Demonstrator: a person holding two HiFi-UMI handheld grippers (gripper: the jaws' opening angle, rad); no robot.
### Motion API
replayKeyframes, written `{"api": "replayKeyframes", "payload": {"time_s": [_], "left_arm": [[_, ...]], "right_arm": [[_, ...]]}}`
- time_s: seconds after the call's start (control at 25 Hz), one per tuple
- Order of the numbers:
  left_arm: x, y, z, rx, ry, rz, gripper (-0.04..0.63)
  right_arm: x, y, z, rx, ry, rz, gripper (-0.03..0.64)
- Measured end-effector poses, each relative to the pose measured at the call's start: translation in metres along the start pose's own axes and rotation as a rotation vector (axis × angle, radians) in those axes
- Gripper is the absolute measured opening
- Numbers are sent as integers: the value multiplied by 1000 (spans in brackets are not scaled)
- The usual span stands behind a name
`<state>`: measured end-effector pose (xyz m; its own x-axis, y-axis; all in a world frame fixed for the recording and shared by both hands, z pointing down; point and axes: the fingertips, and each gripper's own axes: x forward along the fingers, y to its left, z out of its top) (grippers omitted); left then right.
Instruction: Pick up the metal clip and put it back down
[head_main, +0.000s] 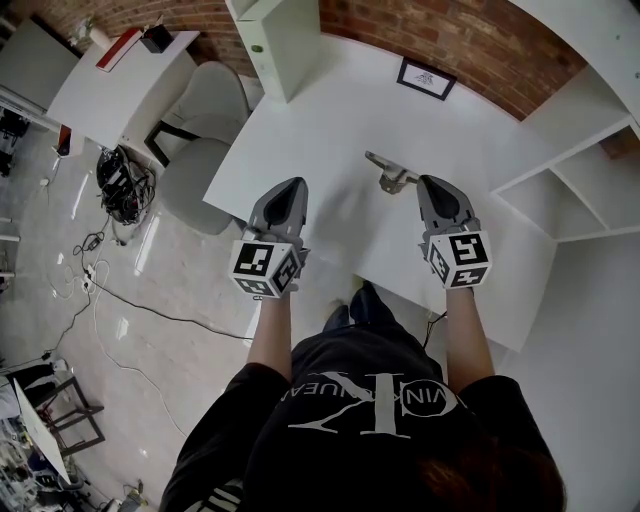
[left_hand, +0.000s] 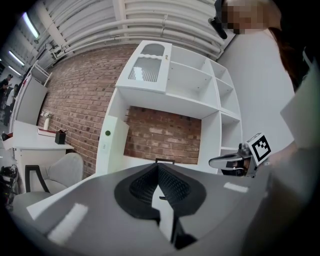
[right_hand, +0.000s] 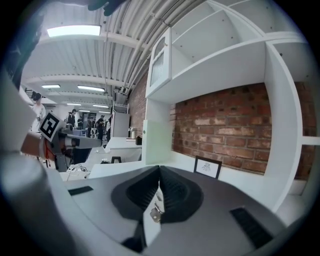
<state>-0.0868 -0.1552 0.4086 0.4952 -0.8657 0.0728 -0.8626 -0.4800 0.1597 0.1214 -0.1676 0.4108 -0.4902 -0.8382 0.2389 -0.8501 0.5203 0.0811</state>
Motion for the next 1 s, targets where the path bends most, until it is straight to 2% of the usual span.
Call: {"api": "replayKeyframes", "payload": {"time_s": [0.44,1.0], "left_arm": [[-7,8,19,35,-34,13,6],[-7,12,40,67,-71,16,6]], "right_arm": [[-8,1,31,22,-86,-13,14],[-13,-4,47,35,-127,-19,14]]}}
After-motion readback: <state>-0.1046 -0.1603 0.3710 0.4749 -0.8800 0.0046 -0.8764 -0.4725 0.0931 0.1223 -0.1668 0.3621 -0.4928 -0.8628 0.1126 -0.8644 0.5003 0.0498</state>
